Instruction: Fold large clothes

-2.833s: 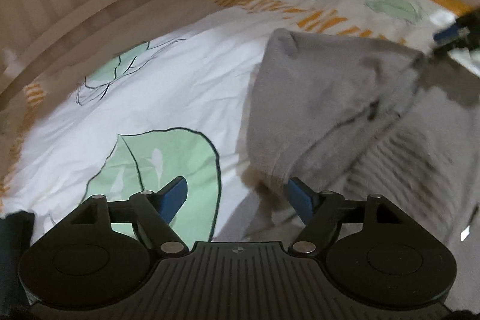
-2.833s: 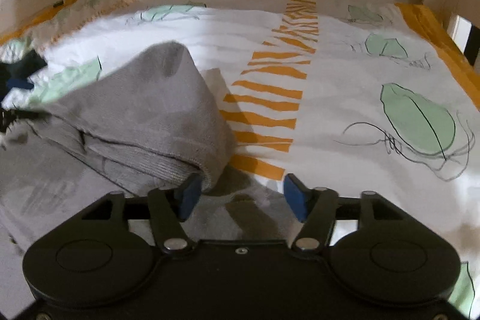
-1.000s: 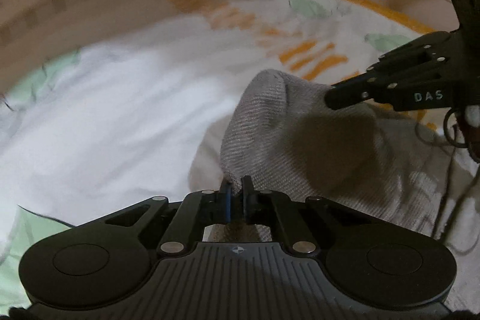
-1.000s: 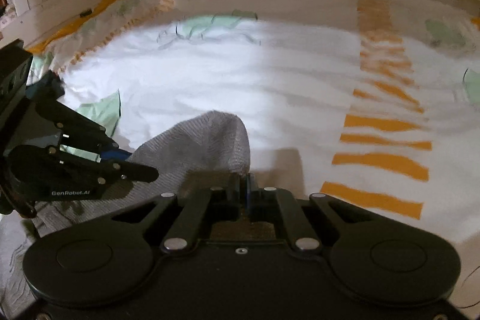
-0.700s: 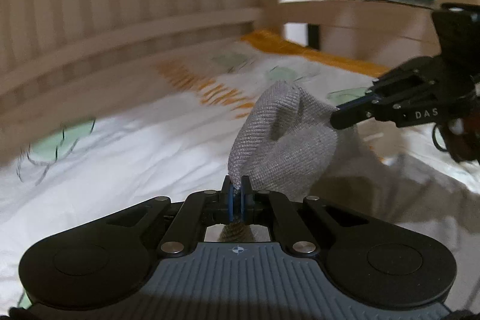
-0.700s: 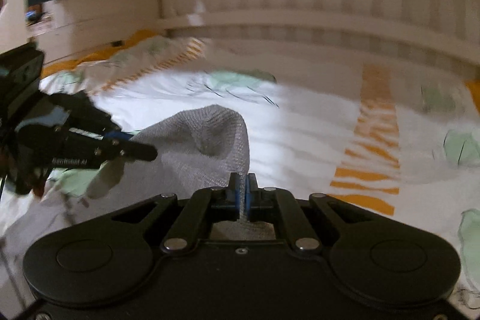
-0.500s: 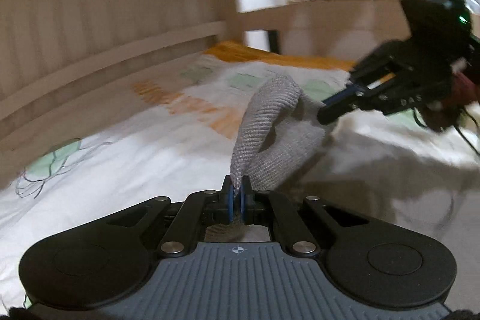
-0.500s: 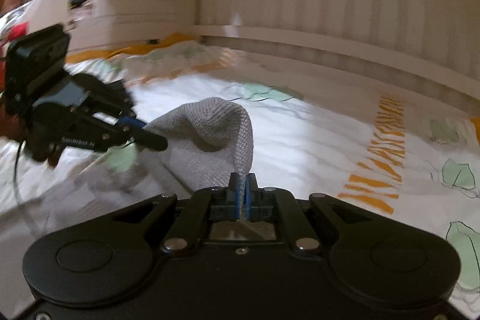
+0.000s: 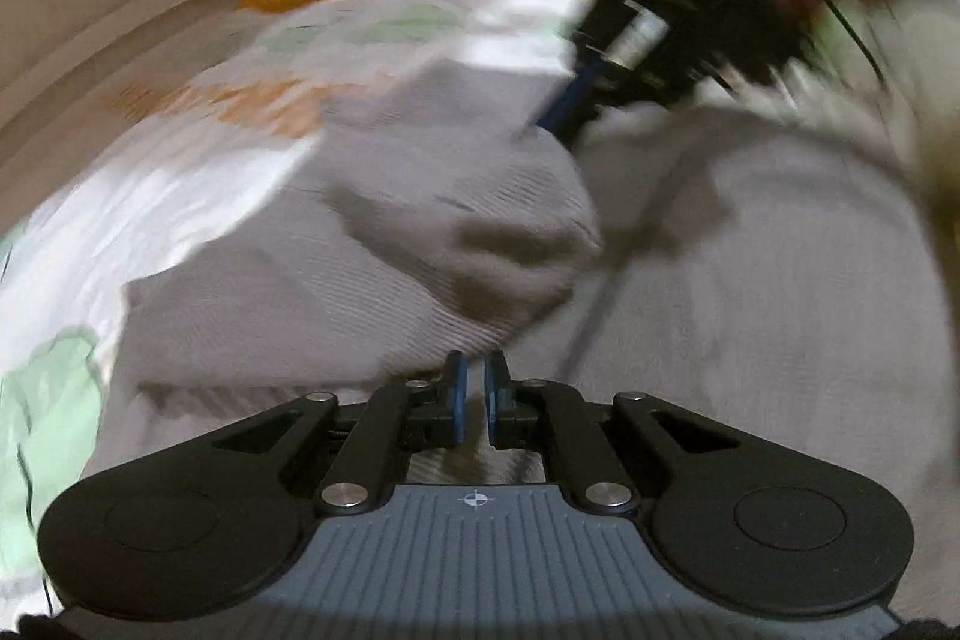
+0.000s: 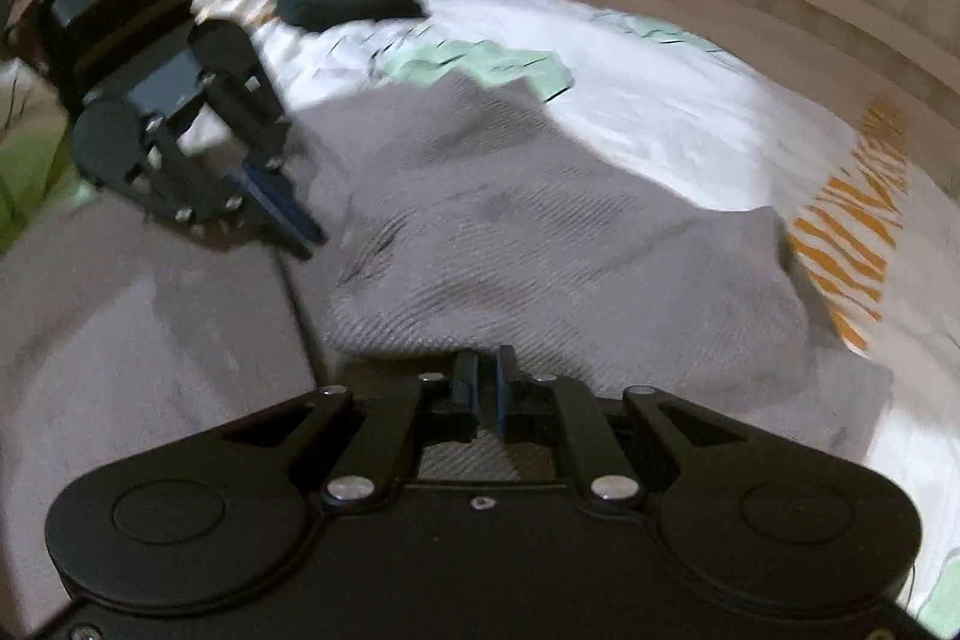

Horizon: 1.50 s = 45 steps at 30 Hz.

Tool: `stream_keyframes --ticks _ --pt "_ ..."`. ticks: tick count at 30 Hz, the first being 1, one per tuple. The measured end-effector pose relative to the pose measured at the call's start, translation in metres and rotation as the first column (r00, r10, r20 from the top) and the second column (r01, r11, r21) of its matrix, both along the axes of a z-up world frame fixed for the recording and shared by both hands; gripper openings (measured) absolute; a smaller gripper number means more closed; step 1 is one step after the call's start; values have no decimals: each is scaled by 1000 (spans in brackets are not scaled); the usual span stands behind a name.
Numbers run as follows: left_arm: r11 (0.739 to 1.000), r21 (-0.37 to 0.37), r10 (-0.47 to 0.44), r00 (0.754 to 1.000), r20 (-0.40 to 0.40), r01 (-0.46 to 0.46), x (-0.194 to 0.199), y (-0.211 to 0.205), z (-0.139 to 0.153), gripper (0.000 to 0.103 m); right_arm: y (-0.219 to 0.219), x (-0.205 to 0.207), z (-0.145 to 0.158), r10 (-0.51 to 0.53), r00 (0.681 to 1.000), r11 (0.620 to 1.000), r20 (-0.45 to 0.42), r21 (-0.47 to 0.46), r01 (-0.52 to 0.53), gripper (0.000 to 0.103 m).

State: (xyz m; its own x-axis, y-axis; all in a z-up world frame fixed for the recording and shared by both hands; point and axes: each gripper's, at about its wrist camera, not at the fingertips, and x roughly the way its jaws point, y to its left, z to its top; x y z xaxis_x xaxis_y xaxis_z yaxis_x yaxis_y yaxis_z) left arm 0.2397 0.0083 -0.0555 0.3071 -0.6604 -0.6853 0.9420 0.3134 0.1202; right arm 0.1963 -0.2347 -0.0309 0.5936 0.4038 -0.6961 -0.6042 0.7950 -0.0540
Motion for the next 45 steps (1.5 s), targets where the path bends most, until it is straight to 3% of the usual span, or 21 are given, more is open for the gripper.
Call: stream_keyframes --ticks 2,3,5,7,10,11,13,18,22,24,25,26,28,29,31,33,36,38,40,42,45 --pt "983 -81 159 982 -98 -167 18 8 14 39 -11 2 12 -75 997 994 0 75 75 22" --pt "957 -123 239 956 -168 -261 29 16 19 45 -17 6 20 -126 992 984 -11 125 126 37" --pt "861 -209 385 862 -329 -464 49 29 26 54 -29 14 27 -235 971 947 -39 214 238 61" --pt "750 -245 468 756 -458 -614 58 42 23 57 -42 20 30 -341 935 889 -97 291 354 65" --pt "594 -206 559 583 -589 -777 72 50 6 59 -51 29 23 -459 865 799 -206 330 502 65" --pt "567 -197 554 547 -628 -800 75 52 -2 59 -53 32 18 -482 843 779 -239 325 537 65" --pt "549 -185 527 509 -680 -815 82 51 -15 59 -56 37 9 -507 807 738 -304 331 588 65" --pt "531 -225 490 513 -705 -817 91 52 -28 59 -70 42 -12 -548 753 657 -364 370 657 65" --pt "540 -249 461 531 -711 -804 95 47 -33 57 -76 40 -21 -552 747 632 -371 398 665 65" --pt "555 -279 414 551 -725 -784 94 48 -35 40 -78 43 -24 -552 752 634 -361 404 660 65" --pt "557 -288 403 557 -726 -779 93 48 -36 17 -77 42 -23 -551 755 635 -357 409 656 65" --pt "551 -293 420 563 -712 -781 92 47 -34 5 -77 43 -25 -549 757 636 -355 409 654 61" --pt "553 -324 447 601 -662 -768 88 47 -25 6 -74 45 -27 -552 757 648 -348 392 653 34" --pt "548 -338 458 613 -644 -765 85 48 -19 6 -71 46 -27 -559 757 659 -338 373 653 13" --pt "528 -365 465 621 -631 -767 81 54 -8 6 -68 40 -18 -570 763 665 -305 374 647 12" --pt "508 -354 497 603 -623 -785 76 59 -2 6 -68 33 -2 -571 776 665 -269 403 629 12" --pt "497 -224 561 507 -654 -838 78 66 -16 6 -65 28 7 -587 777 706 -230 326 629 12" --pt "491 -132 603 445 -662 -861 80 69 -30 6 -70 32 -8 -608 734 693 -301 249 676 13" --pt "489 -92 613 417 -671 -867 82 72 -36 6 -78 35 -26 -615 684 661 -392 217 718 14" --pt "493 -91 614 420 -668 -865 84 73 -32 7 -81 34 -25 -612 679 653 -405 224 723 16" --pt "496 -123 650 461 -605 -860 82 69 -16 7 -80 29 -9 -635 698 665 -332 224 712 20"
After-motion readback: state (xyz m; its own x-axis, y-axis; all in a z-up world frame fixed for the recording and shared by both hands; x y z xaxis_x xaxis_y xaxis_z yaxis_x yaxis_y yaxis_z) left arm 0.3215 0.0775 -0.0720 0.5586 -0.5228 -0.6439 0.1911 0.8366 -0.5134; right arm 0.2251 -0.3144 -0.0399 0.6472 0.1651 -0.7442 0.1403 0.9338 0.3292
